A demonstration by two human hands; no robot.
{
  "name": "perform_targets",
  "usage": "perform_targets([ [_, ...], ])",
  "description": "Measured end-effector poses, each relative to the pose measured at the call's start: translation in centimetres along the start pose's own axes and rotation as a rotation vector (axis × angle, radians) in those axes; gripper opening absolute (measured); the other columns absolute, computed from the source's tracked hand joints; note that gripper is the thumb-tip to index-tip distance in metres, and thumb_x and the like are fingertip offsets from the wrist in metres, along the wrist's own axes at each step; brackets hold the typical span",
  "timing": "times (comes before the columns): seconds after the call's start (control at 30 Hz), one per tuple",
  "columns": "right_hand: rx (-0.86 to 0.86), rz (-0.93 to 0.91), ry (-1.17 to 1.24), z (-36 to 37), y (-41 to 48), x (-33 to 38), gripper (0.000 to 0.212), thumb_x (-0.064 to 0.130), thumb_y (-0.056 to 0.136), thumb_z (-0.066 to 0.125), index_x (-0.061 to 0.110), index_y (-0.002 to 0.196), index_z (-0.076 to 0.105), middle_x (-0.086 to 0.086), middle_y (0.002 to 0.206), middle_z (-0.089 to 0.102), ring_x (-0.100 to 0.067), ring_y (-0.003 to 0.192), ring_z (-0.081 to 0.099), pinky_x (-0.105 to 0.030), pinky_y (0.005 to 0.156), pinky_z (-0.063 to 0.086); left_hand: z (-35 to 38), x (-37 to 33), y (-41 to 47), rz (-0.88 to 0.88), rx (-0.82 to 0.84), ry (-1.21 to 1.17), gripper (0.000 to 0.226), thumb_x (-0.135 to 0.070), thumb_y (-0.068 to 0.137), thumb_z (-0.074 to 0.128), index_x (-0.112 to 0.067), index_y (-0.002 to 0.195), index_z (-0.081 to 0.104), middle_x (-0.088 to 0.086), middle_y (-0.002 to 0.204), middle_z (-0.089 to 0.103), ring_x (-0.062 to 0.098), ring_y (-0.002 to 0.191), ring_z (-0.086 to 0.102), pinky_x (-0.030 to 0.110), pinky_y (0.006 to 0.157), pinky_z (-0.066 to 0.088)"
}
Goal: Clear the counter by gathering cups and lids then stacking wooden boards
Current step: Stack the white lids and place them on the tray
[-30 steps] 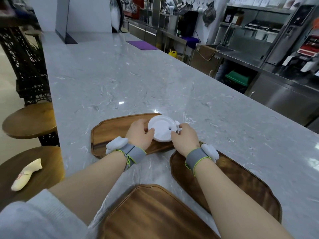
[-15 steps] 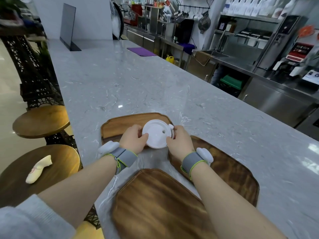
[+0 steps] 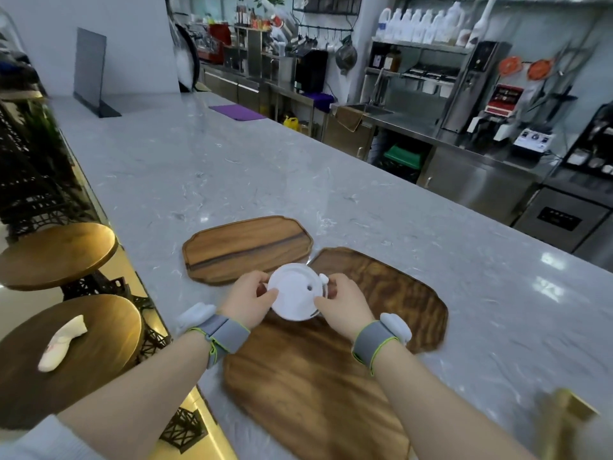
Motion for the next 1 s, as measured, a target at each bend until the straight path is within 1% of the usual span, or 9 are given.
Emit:
perform_targets([
  [0.07,-0.004,0.025,-0.002,-0.4,-1.0,-0.6,0.041,0.026,0.085,0.054,0.015,0.125,0.048,-0.007,0.123,0.053,-0.021,0.103,0.055,-0.030,0.080,0.045,0.4,-0.3,-0.6,0.028,0.047,-0.026,0.021,-0.018,0.089,0.054,-0.008,0.106,0.061,0.017,0.103,0.062,0.030,0.091,0.059,0.039,0.083,0.049],
  [0.13,-0.016,0.049,0.012,-0.8,-1.9,-1.1,0.045,0.031,0.085,0.056,0.017,0.127,0.047,-0.004,0.119,0.053,-0.018,0.099,0.053,-0.030,0.081,0.046,0.7,-0.7,-1.0,0.051,0.086,-0.045,0.016,-0.016,0.089,0.053,-0.006,0.098,0.062,0.020,0.100,0.063,0.034,0.091,0.060,0.043,0.084,0.049],
  [0.2,-0.025,0.065,0.026,-1.2,-3.0,-1.5,0.048,0.033,0.082,0.059,0.018,0.126,0.048,-0.002,0.115,0.054,-0.017,0.095,0.054,-0.032,0.080,0.049,1.2,-1.2,-1.5,0.069,0.102,-0.050,0.012,-0.016,0.089,0.053,-0.008,0.093,0.061,0.019,0.097,0.065,0.033,0.092,0.061,0.043,0.084,0.049],
  [0.37,-0.073,0.081,-0.009,-2.8,-5.7,-2.8,0.042,0.032,0.085,0.057,0.017,0.124,0.052,-0.006,0.122,0.056,-0.020,0.105,0.056,-0.035,0.086,0.049,2.7,-2.9,-2.7,0.127,0.155,-0.059,0.006,-0.016,0.088,0.055,-0.017,0.088,0.061,0.016,0.098,0.067,0.032,0.093,0.062,0.045,0.086,0.050],
  [0.5,-0.140,0.105,0.018,-4.5,-7.9,-4.1,0.031,0.028,0.084,0.059,0.017,0.113,0.059,-0.003,0.113,0.060,-0.013,0.094,0.053,-0.027,0.077,0.043,4.3,-4.7,-3.5,0.213,0.210,-0.003,0.009,-0.022,0.088,0.054,-0.019,0.089,0.062,0.009,0.097,0.065,0.026,0.090,0.062,0.038,0.080,0.049],
  [0.63,-0.213,0.145,0.069,-6.3,-10.5,-5.8,0.018,0.022,0.085,0.057,0.018,0.102,0.061,0.001,0.099,0.059,-0.016,0.093,0.056,-0.027,0.075,0.044,6.5,-6.7,-4.8,0.270,0.252,0.032,0.017,-0.025,0.090,0.053,-0.017,0.099,0.065,0.008,0.103,0.063,0.021,0.088,0.057,0.027,0.073,0.039],
  [0.77,-0.289,0.198,0.065,-8.1,-12.9,-7.8,0.009,0.020,0.084,0.056,0.021,0.092,0.060,0.002,0.090,0.058,-0.014,0.079,0.054,-0.024,0.063,0.042,8.5,-9.0,-6.4,0.328,0.323,0.025,0.020,-0.027,0.090,0.053,-0.016,0.101,0.065,0.007,0.104,0.064,0.022,0.091,0.059,0.029,0.075,0.043],
  [0.87,-0.333,0.231,0.096,-9.7,-14.8,-9.4,0.008,0.015,0.085,0.056,0.021,0.088,0.060,0.002,0.084,0.058,-0.018,0.081,0.055,-0.027,0.067,0.044,10.0,-10.6,-7.5,0.369,0.347,0.003,0.017,-0.027,0.088,0.056,-0.016,0.097,0.066,0.005,0.098,0.066,0.018,0.085,0.058,0.032,0.077,0.046],
  [1.0,-0.393,0.282,0.089,-12.0,-17.4,-11.3,0.010,0.017,0.085,0.056,0.019,0.092,0.063,0.005,0.082,0.059,-0.016,0.081,0.056,-0.026,0.069,0.044,12.3,-12.8,-8.9,0.419,0.393,-0.004,0.016,-0.028,0.086,0.058,-0.018,0.096,0.066,-0.001,0.092,0.064,0.015,0.083,0.056,0.030,0.075,0.045],
])
Point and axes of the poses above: each hand's wrist, its own y-axis towards the middle knuckle, its own z-axis out of the palm, x = y × z, the point moved 3 cm from there along y, towards the middle knuckle
